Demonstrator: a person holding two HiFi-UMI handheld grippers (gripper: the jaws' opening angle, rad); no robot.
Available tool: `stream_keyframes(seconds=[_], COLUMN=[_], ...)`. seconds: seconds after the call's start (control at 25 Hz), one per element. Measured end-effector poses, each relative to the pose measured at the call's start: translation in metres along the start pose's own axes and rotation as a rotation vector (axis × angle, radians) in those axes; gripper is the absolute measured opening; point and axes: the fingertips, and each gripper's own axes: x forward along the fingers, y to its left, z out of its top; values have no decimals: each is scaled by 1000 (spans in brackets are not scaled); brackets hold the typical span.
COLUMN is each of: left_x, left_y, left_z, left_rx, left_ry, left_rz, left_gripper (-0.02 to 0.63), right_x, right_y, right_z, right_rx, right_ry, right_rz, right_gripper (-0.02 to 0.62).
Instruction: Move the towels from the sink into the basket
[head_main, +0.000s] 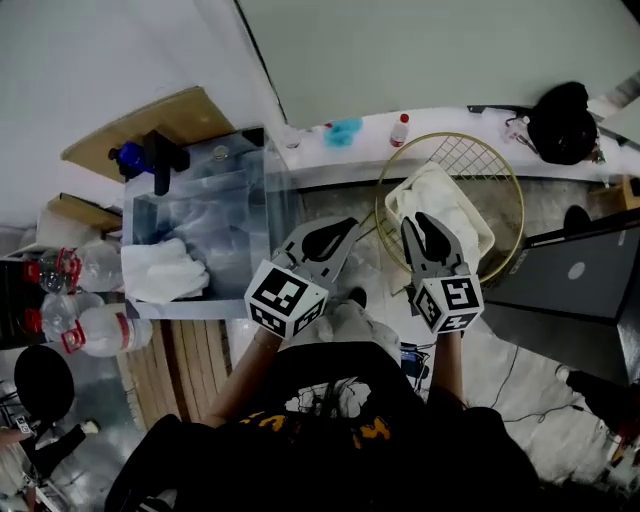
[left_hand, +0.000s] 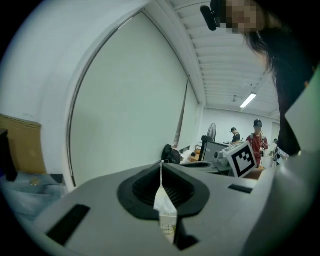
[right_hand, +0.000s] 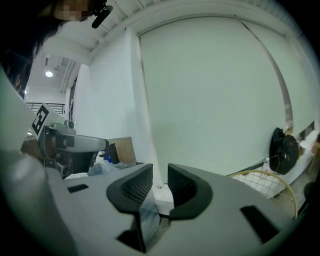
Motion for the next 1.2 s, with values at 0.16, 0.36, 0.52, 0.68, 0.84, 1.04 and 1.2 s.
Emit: stream_keyframes(seconds=[0.16, 0.36, 0.52, 0.68, 0.84, 1.04, 1.2], left_x=[-71, -162, -230, -288, -338, -389, -423], left_y=[22, 51, 76, 96, 117, 139, 156], left_z=[-5, -17, -35, -50, -66, -81, -89], left_rx=[-11, -45, -65, -84, -110, -160, -185], left_ry=[-31, -55, -69, -81, -82, -113, -141], left_rz=[62, 147, 217, 284, 352, 466, 569], left_gripper=[11, 11, 11, 11, 11, 11, 11], right_x=[9, 16, 25, 38, 56, 80, 106], right_y=[68, 159, 226, 288, 353, 434, 489], right_z=[7, 15, 9, 0, -11, -27, -49], right_rx=[-40, -65, -91, -118, -158, -250, -328], right_ry=[-9, -18, -15, -2, 25, 77, 136], right_rz=[61, 140, 201, 275, 381, 577, 734], right_gripper=[91, 91, 92, 98, 128, 162, 208])
